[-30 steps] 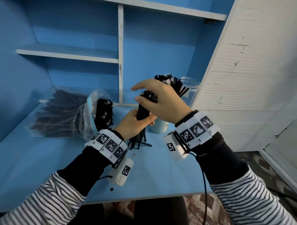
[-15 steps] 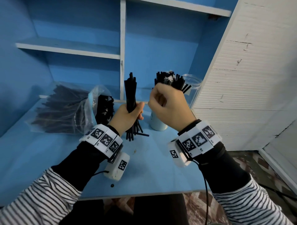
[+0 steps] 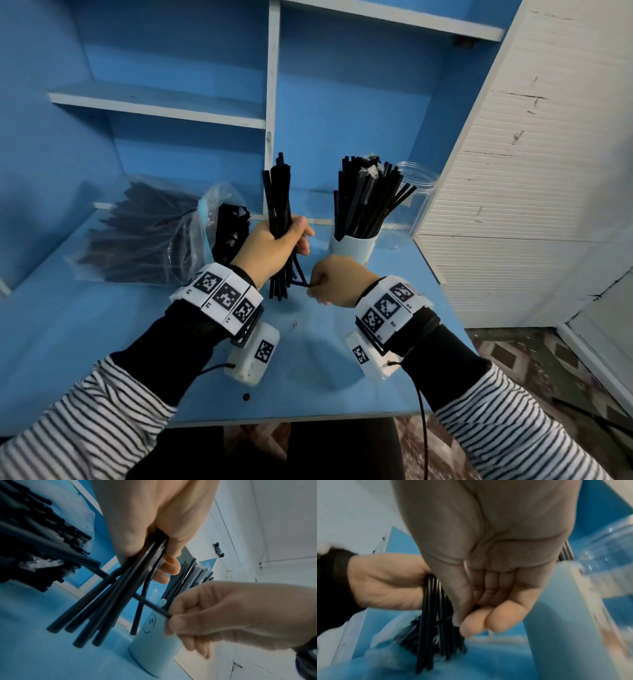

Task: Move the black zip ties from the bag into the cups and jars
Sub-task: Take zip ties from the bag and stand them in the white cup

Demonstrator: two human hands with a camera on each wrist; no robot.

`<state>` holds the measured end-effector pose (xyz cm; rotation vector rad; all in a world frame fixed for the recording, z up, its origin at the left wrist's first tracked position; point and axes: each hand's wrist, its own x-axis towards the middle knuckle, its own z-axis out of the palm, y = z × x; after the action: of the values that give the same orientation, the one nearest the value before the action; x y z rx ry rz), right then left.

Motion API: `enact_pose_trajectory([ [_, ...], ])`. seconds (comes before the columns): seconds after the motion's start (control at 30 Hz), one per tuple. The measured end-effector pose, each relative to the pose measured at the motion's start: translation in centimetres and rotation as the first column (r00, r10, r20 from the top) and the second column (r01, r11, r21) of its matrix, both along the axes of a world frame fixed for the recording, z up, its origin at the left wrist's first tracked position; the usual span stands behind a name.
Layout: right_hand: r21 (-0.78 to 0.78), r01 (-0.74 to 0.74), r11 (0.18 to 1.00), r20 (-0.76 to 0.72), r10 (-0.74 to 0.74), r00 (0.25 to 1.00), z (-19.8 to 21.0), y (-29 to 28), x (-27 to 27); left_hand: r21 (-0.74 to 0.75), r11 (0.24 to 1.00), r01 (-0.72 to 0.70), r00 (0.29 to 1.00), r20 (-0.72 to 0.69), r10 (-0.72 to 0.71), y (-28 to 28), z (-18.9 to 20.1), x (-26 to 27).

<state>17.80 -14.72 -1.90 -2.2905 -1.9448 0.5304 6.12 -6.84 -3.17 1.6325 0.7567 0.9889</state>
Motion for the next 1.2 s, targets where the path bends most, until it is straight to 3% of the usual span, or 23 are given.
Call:
enact_pose_trajectory([
  [0.2,0.290,0.032,0.957,-0.089,-0.007,0.996,5.3,-0.6,1.6,0.083,0.996,0.025,0.999,-0.032,-0.022,0.6,1.5,-0.7],
  [0.33,0.615,0.113,0.780,-0.137,-0.036,0.990,8.5,-0.6,2.3,0.115,0.991,0.075,0.996,-0.066,-0.068,0.4,2.6,-0.8],
  [0.5,0.797,0.121,0.592,-0.251,0.143,0.957,10.6,-0.6,1.8,0.145,0.967,0.208,0.975,-0.110,-0.194,-1.2,3.0,-0.2],
  [0.57,0.797,0.106,0.595,-0.303,0.240,0.922,10.4,-0.5,1.5,0.125,0.967,0.223,0.970,-0.130,-0.207,-1.8,2.6,0.2],
  [0.73,0.697,0.101,0.710,-0.521,0.405,0.751,9.3,-1.3,0.7,0.053,0.977,0.205,0.965,-0.181,-0.192,-2.2,0.9,1.1],
  [0.8,0.650,0.029,0.759,-0.496,0.395,0.774,8.5,-1.6,0.6,0.026,0.973,0.228,0.945,-0.245,-0.215,-1.9,-0.2,1.4],
  [0.9,0.578,-0.105,0.809,-0.323,0.345,0.881,6.9,-1.8,0.5,-0.027,0.965,0.263,0.900,-0.355,-0.255,-1.5,-1.5,1.6],
  [1.07,0.634,-0.140,0.761,-0.199,0.336,0.921,6.2,-2.1,0.5,-0.080,0.960,0.269,0.885,-0.373,-0.279,-1.4,-1.7,1.4],
  [1.2,0.717,-0.161,0.678,-0.100,0.330,0.939,6.6,-2.5,0.9,-0.096,0.977,0.190,0.942,-0.261,-0.209,-2.1,-1.2,2.0],
])
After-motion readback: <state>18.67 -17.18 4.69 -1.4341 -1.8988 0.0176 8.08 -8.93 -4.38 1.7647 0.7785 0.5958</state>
